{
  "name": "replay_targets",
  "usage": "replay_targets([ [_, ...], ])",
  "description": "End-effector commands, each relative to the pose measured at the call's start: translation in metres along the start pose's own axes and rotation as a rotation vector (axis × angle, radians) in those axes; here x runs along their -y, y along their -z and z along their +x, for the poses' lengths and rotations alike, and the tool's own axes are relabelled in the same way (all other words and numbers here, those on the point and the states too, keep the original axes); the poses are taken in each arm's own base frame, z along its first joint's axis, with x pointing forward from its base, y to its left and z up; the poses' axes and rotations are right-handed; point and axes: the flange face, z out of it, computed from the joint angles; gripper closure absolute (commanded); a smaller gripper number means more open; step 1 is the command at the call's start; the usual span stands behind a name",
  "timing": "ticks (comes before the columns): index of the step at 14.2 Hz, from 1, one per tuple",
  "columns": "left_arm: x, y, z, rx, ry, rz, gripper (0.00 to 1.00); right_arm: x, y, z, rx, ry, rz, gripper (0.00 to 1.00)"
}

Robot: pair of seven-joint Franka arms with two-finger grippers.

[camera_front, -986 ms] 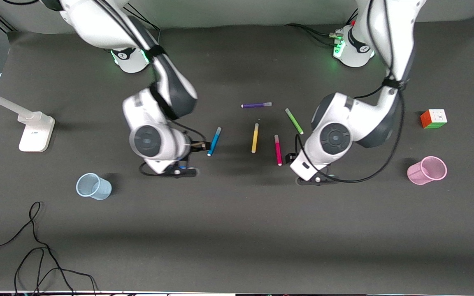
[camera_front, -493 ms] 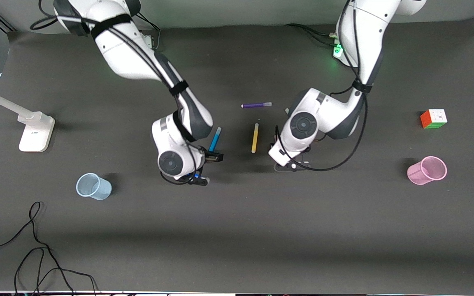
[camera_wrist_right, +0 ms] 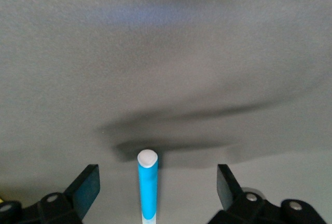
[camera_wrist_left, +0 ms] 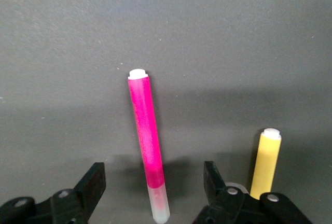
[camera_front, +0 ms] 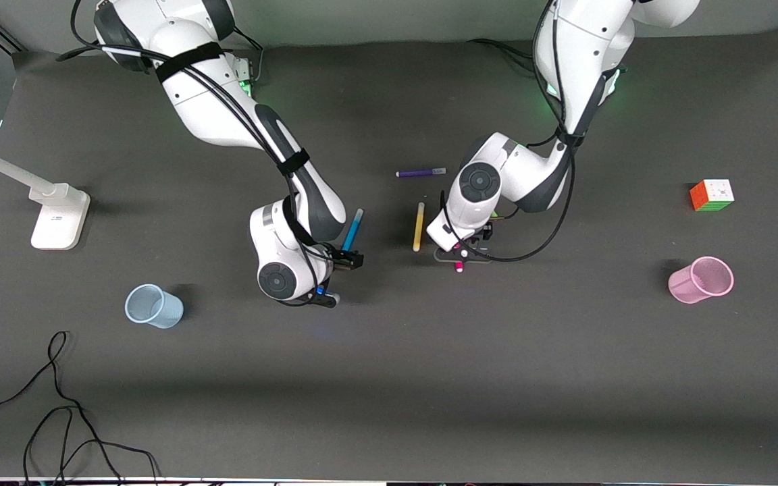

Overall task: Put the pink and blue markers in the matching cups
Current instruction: 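Close the right gripper on the blue marker while the left gripper grasps pink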

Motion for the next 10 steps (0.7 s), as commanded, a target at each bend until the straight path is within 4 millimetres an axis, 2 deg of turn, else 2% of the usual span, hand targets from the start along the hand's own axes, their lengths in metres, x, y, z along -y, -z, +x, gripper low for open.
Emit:
replay_targets([
  [1, 0.001, -0.006, -0.004, -0.054, 0.018, -0.029, 0.14, 0.005, -0.003, -0.003, 0.024, -0.008, 0.018, 0.06],
  [3, -0.002, -0.016, -0.011, -0.077, 0.026, -0.043, 0.15, 0.006, -0.005, -0.004, 0.03, -0.012, 0.025, 0.24],
  [4, -0.003, -0.021, -0.014, -0.08, 0.027, -0.044, 0.17, 0.006, -0.005, -0.004, 0.031, -0.011, 0.027, 0.39],
  [6, -0.002, -0.023, -0.014, -0.078, 0.029, -0.042, 0.31, 0.009, -0.005, -0.006, 0.039, -0.014, 0.042, 0.71],
  [7, -0.001, -0.023, -0.013, -0.076, 0.032, -0.042, 0.41, 0.009, -0.005, -0.005, 0.035, -0.018, 0.048, 0.83],
  [8, -0.001, -0.023, -0.013, -0.077, 0.029, -0.041, 0.56, 0.009, -0.005, -0.004, 0.031, -0.018, 0.05, 0.94],
  [9, -0.002, -0.022, -0.014, -0.079, 0.026, -0.043, 0.73, 0.01, -0.005, -0.004, 0.034, -0.02, 0.055, 1.0],
  [10, -0.003, -0.021, -0.013, -0.082, 0.021, -0.044, 0.84, 0.01, -0.005, -0.004, 0.034, -0.02, 0.055, 1.0],
])
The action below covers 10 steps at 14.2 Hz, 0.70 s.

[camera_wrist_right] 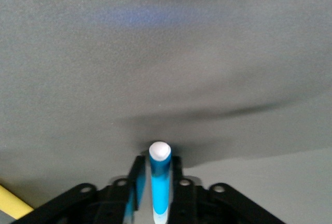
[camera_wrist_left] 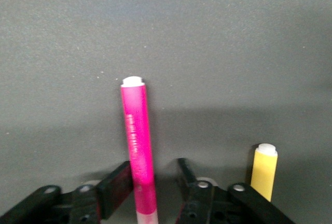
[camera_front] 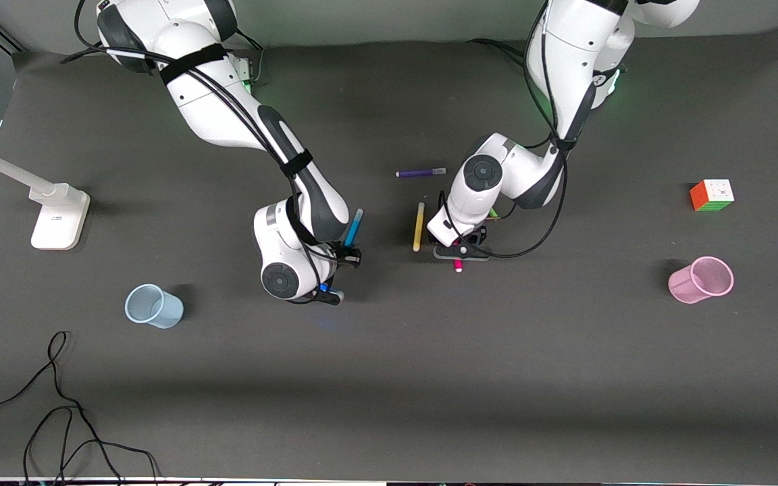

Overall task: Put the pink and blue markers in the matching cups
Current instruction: 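Close the right gripper on the blue marker while the left gripper grasps pink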

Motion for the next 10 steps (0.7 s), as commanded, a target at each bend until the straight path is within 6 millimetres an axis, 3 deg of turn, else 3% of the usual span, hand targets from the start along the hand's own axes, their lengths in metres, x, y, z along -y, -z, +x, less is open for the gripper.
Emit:
replay_targets([
  [1, 0.002, -0.003, -0.005, -0.001, 0.006, 0.008, 0.96, 0.004, 0.002, 0.0, 0.005, -0.006, 0.022, 1.0],
  [3, 0.007, -0.002, -0.001, -0.004, 0.007, 0.012, 1.0, 0.004, 0.013, -0.003, 0.002, -0.008, 0.029, 1.0],
  [5, 0.01, 0.005, 0.004, -0.012, 0.01, 0.012, 1.0, 0.003, 0.037, -0.008, -0.002, -0.007, 0.035, 1.0],
  [6, 0.013, 0.012, 0.008, -0.018, 0.02, 0.012, 1.0, 0.004, 0.057, -0.015, 0.004, 0.008, 0.031, 1.0],
  [10, 0.057, 0.071, 0.042, 0.019, 0.014, 0.08, 1.0, -0.032, 0.161, -0.023, -0.134, 0.01, -0.046, 1.0],
])
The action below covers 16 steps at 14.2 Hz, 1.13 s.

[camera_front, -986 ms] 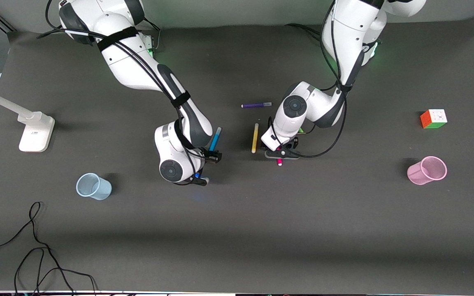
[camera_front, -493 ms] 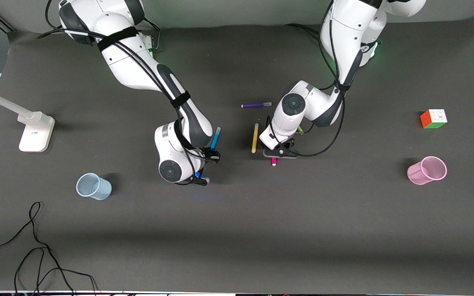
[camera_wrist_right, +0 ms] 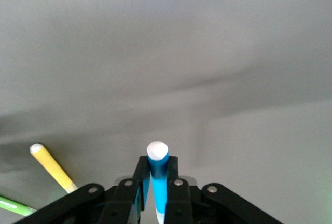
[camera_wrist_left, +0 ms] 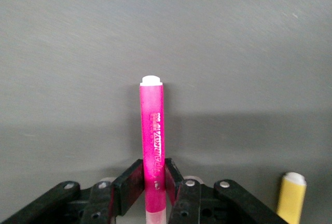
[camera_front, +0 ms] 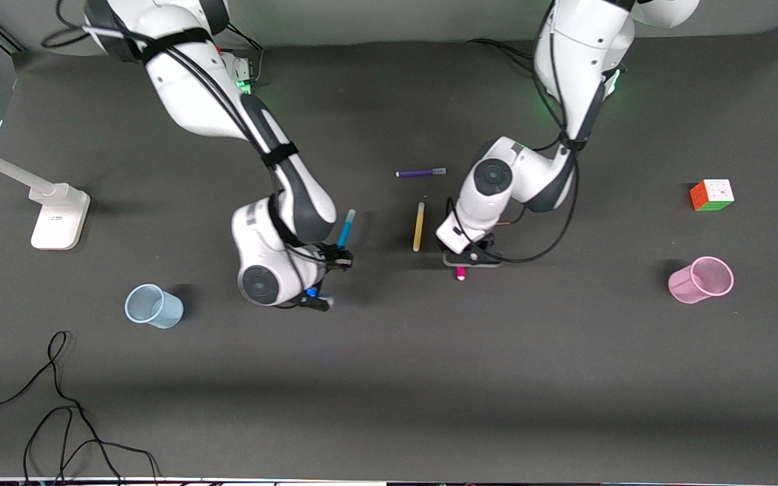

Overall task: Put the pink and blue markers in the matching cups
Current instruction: 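Lift the blue marker toward the blue cup while the left gripper carries pink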

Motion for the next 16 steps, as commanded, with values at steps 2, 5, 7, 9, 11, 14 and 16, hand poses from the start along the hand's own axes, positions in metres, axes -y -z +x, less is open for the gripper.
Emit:
replay_targets([
  [2, 0.059, 0.083, 0.029, 0.05, -0.093, 0.101, 1.0, -0.048, 0.1, -0.004, -0.201, -0.005, -0.103, 1.0],
  [5, 0.128, 0.132, 0.052, 0.098, -0.21, 0.172, 1.0, -0.072, 0.152, -0.007, -0.397, 0.064, -0.267, 1.0],
  [7, 0.18, 0.151, 0.065, 0.125, -0.338, 0.194, 1.0, -0.096, 0.183, 0.0, -0.493, 0.121, -0.34, 1.0],
  [9, 0.251, 0.163, 0.08, 0.144, -0.462, 0.197, 1.0, -0.128, 0.211, 0.013, -0.551, 0.146, -0.35, 1.0],
  [11, 0.318, 0.176, 0.089, 0.158, -0.585, 0.193, 1.0, -0.168, 0.235, 0.026, -0.611, 0.23, -0.358, 1.0],
  [14, 0.39, 0.181, 0.087, 0.182, -0.705, 0.171, 1.0, -0.223, 0.237, 0.046, -0.681, 0.298, -0.373, 1.0],
  [16, 0.427, 0.181, 0.081, 0.215, -0.831, 0.147, 1.0, -0.254, 0.22, 0.055, -0.704, 0.307, -0.357, 1.0],
])
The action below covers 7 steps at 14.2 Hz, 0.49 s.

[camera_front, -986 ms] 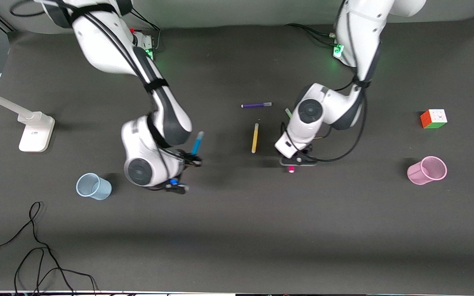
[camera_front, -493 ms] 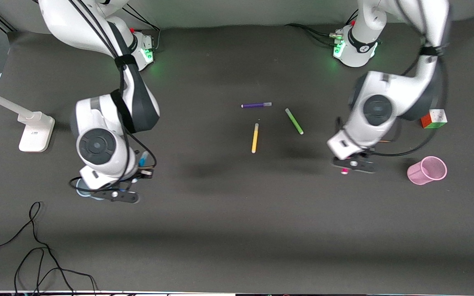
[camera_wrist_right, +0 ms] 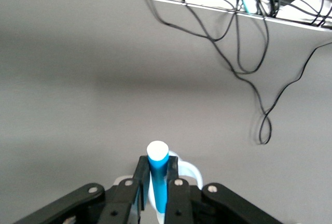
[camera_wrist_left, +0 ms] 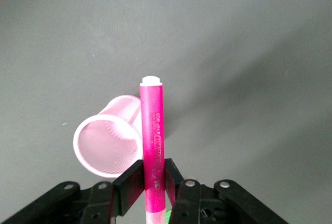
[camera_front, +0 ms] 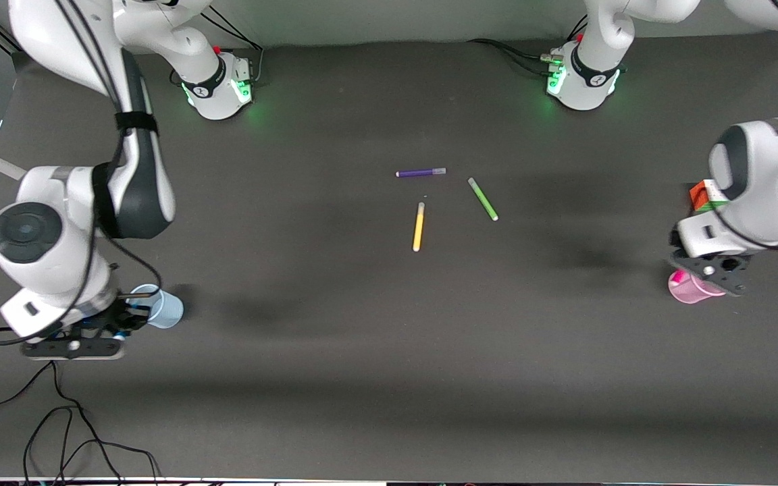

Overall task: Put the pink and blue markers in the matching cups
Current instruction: 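Lift the blue marker toward the blue cup while the left gripper carries pink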

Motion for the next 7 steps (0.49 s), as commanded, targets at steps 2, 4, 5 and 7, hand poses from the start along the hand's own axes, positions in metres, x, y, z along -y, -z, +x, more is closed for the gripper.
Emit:
replay_targets([
  [2, 0.038, -0.021, -0.048, 0.04, -0.14, -0.034, 1.0, -0.016, -0.038, -0.038, -0.059, 0.034, 0.043, 1.0],
  [4, 0.049, -0.043, -0.046, 0.109, -0.182, -0.017, 1.0, -0.016, -0.058, -0.053, -0.044, 0.014, 0.067, 1.0],
  [5, 0.053, -0.049, -0.04, 0.15, -0.21, 0.005, 1.0, -0.015, -0.064, -0.057, -0.058, 0.01, 0.072, 1.0],
  [7, 0.058, -0.064, -0.032, 0.204, -0.242, 0.03, 1.0, -0.014, -0.074, -0.063, -0.067, 0.007, 0.073, 1.0],
])
